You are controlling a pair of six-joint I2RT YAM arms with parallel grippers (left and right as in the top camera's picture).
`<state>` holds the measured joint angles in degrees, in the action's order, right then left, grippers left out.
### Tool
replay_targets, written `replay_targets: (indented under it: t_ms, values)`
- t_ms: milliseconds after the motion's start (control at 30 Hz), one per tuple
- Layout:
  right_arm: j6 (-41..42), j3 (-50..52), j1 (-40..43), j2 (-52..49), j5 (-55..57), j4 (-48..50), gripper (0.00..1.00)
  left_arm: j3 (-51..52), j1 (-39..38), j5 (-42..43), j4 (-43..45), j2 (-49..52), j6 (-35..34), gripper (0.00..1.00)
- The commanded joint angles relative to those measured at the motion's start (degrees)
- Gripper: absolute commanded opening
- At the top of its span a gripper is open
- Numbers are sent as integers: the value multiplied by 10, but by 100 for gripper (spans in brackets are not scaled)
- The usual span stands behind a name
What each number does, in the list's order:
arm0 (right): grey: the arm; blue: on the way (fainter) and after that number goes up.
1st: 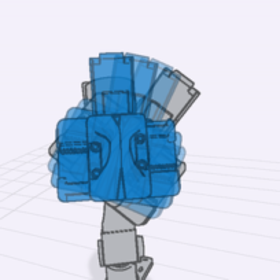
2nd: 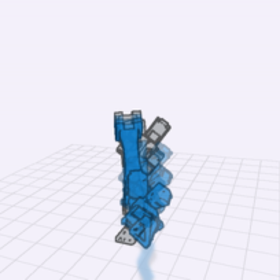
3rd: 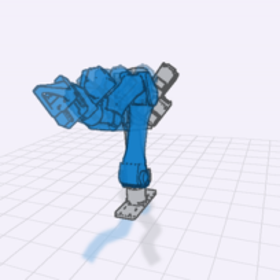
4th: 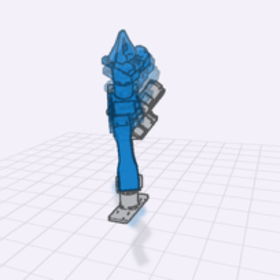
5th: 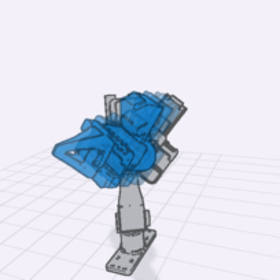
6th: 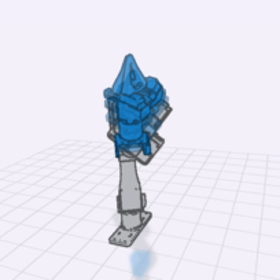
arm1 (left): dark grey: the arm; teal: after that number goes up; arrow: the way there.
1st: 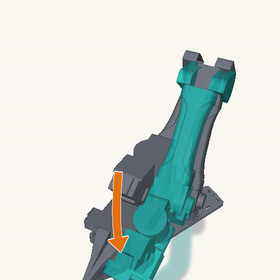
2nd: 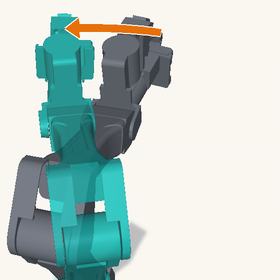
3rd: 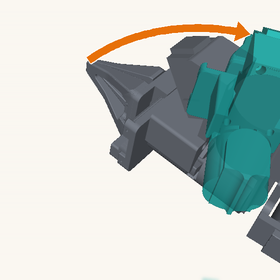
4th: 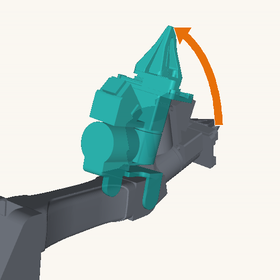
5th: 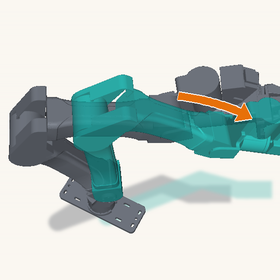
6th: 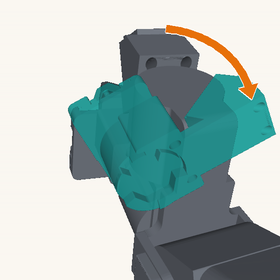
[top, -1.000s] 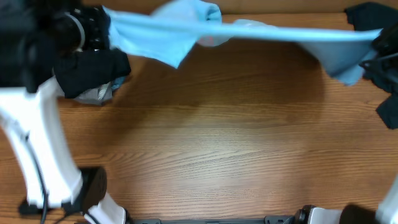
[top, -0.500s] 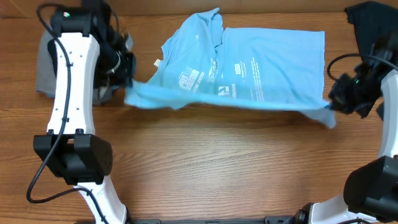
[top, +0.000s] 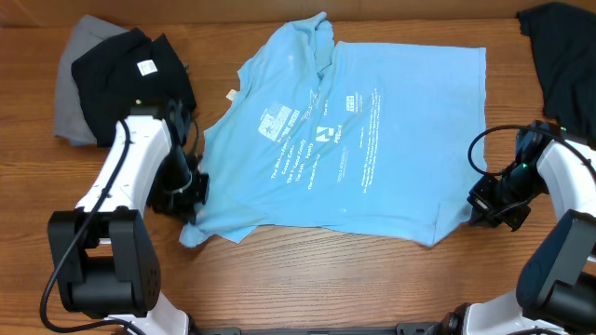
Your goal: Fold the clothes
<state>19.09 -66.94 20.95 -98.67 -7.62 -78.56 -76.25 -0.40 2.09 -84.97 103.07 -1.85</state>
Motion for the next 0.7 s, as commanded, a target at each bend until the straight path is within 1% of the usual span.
replay_targets:
  t_ms: [0,67,100,133,167,300,367,467,533,600,667]
  values:
    - [23,0,11,19,11,19,13,31,1,-2,7,-12,-23,19]
    - [33,-2,22,19,11,52,40,30,1,-2,11,-12,-24,25]
    - [35,-2,26,19,11,72,53,28,2,-2,11,-12,-24,37]
    - [35,-2,32,19,11,96,60,26,2,-2,13,-12,-24,49]
    - [35,-2,36,19,11,123,64,23,2,-2,15,-12,-23,54]
    - [37,0,42,12,14,202,66,9,2,-2,24,-12,-20,58]
    - [37,4,42,5,16,237,65,-2,2,4,38,-12,-21,57]
    - [35,18,42,-12,4,289,63,-22,2,26,70,-12,-21,56]
    - [29,26,41,-23,-13,306,57,-37,2,42,88,-12,-20,57]
    - [14,32,37,-36,-30,311,53,-52,2,44,93,-12,-20,56]
    - [10,39,31,-48,-30,310,53,-65,2,43,98,-12,-20,57]
